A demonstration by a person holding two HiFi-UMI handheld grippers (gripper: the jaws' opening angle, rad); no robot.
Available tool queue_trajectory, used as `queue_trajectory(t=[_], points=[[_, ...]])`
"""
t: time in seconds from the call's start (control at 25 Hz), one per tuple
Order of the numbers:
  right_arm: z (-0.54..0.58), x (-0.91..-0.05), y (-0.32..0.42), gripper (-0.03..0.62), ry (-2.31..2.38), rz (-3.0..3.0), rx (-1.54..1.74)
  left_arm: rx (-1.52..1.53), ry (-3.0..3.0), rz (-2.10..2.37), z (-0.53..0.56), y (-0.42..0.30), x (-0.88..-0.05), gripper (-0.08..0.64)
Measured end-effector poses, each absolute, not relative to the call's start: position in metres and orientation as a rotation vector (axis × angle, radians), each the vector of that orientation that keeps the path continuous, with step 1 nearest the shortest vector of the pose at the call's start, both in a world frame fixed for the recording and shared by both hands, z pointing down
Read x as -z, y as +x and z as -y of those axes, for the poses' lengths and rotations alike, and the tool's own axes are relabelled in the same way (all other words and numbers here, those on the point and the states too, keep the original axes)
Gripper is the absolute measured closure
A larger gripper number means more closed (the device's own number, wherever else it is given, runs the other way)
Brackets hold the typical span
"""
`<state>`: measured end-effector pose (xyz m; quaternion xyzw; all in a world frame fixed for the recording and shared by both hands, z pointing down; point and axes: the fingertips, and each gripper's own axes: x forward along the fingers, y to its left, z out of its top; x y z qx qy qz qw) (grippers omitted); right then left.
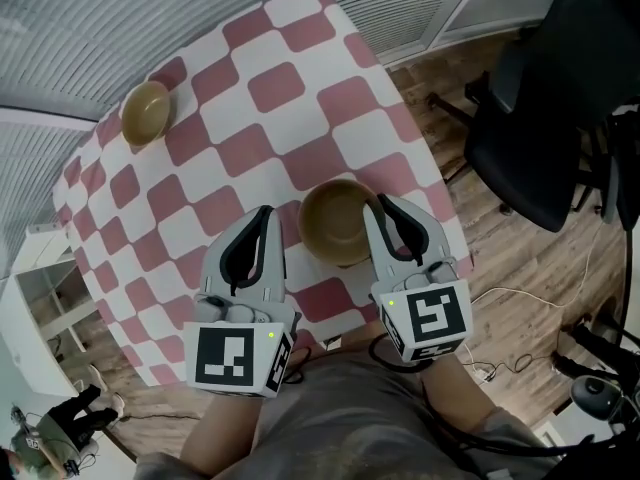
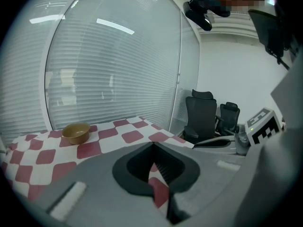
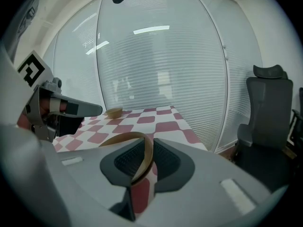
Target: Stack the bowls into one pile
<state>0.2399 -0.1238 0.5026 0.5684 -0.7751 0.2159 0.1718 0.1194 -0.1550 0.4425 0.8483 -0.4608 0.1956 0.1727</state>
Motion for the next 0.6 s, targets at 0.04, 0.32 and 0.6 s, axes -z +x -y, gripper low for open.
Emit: queue_trajectory(t=[0.04, 0.32, 0.6], points=[[0.124, -0.502, 0.239, 0.508, 1.613, 2.203, -0.610, -0.554, 2.406, 1.309, 0.155, 0.119, -0.442, 0.560], [0.117, -0.499, 0.244, 0.523, 1.628, 2.194, -0.605, -0.544, 2.418, 1.305, 0.149, 0.123, -0.438, 0.560], [0.116, -0.476, 0.236, 0.528, 1.627, 2.235, -0.562, -0.513, 2.436, 1.348, 0.140, 0.116, -0.416, 0.560]])
